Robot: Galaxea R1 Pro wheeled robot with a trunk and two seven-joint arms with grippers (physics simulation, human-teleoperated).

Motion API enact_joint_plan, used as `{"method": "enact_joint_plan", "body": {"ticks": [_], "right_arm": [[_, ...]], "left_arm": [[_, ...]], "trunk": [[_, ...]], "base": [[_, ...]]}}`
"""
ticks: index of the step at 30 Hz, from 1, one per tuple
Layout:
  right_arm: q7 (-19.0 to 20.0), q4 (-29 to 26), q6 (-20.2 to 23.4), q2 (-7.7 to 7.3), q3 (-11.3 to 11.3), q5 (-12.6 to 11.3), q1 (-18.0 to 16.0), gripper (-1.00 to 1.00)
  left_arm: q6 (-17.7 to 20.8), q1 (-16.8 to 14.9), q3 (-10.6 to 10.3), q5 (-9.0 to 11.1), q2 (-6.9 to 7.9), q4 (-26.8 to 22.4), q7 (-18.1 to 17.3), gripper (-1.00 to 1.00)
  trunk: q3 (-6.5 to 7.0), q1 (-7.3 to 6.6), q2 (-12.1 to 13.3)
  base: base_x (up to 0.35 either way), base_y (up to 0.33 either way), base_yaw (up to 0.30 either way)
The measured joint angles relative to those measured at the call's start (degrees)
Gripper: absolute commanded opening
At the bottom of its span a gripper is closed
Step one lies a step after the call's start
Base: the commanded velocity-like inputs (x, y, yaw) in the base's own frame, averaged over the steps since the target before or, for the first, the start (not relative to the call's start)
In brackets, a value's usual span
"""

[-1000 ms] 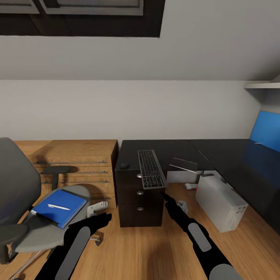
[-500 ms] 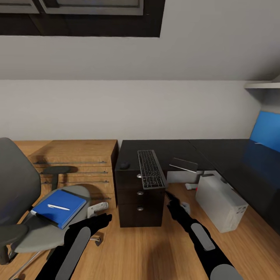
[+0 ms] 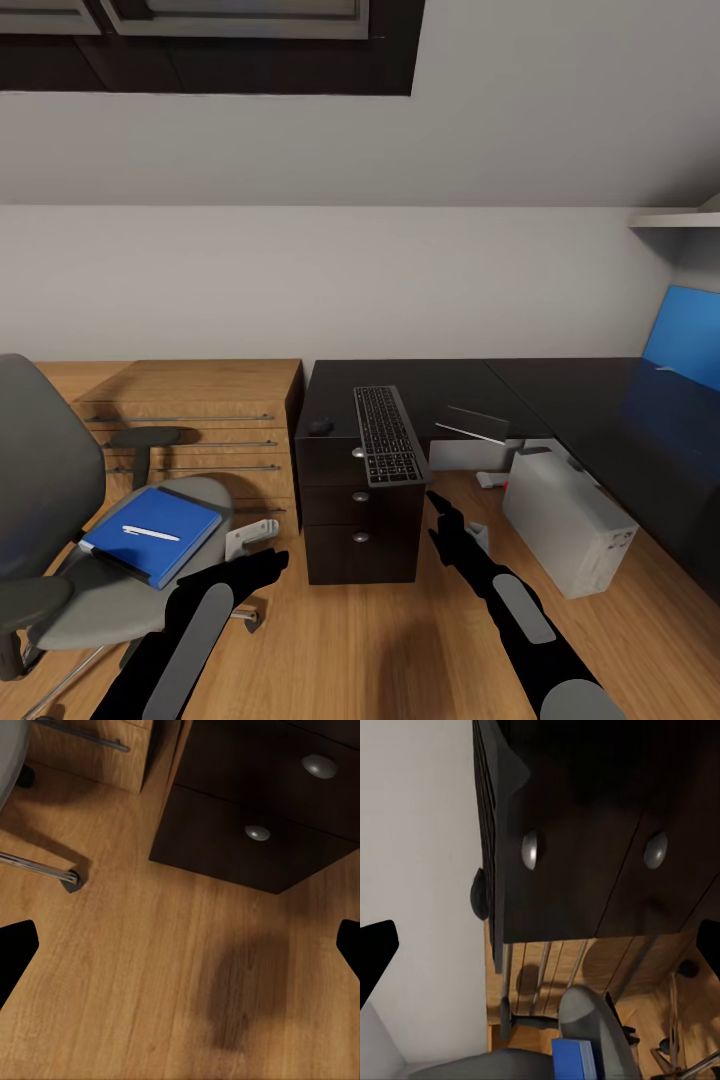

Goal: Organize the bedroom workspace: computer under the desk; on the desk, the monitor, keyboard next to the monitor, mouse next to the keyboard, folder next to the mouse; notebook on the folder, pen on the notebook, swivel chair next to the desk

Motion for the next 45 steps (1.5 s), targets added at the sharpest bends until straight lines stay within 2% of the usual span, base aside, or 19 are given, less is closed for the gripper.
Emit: {"method": "enact_joint_plan", "body": {"ticks": [15, 29, 37, 45], "right_arm": [[0.1, -0.14, 0.22, 0.01, 0.27, -0.04, 0.0, 1.0], [1.02, -0.5, 0.12, 0.1, 0.72, 0.16, 0.0, 1.0], [4.88, -0.78, 0.1, 0.16, 3.85, 0.39, 0.0, 1.0], [5.97, -0.9, -0.05, 0.09, 4.98, 0.44, 0.0, 1.0]], "left_arm": [[-0.05, 0.0, 0.0, 0.05, -0.11, -0.06, 0.07, 1.0], [-0.05, 0.0, 0.0, 0.1, 0.0, 0.02, 0.11, 1.0], [-0.05, 0.0, 0.0, 0.05, 0.03, 0.03, 0.09, 1.0], [-0.05, 0.0, -0.03, -0.05, 0.0, 0.13, 0.07, 1.0]], "trunk": [[-2.51, 3.07, -5.6], [-2.51, 3.08, -5.62], [-2.51, 3.08, -5.62], [-2.51, 3.07, -5.62]], "base": [[0.0, 0.0, 0.0], [0.0, 0.0, 0.0], [0.0, 0.0, 0.0], [0.009, 0.001, 0.0]]}}
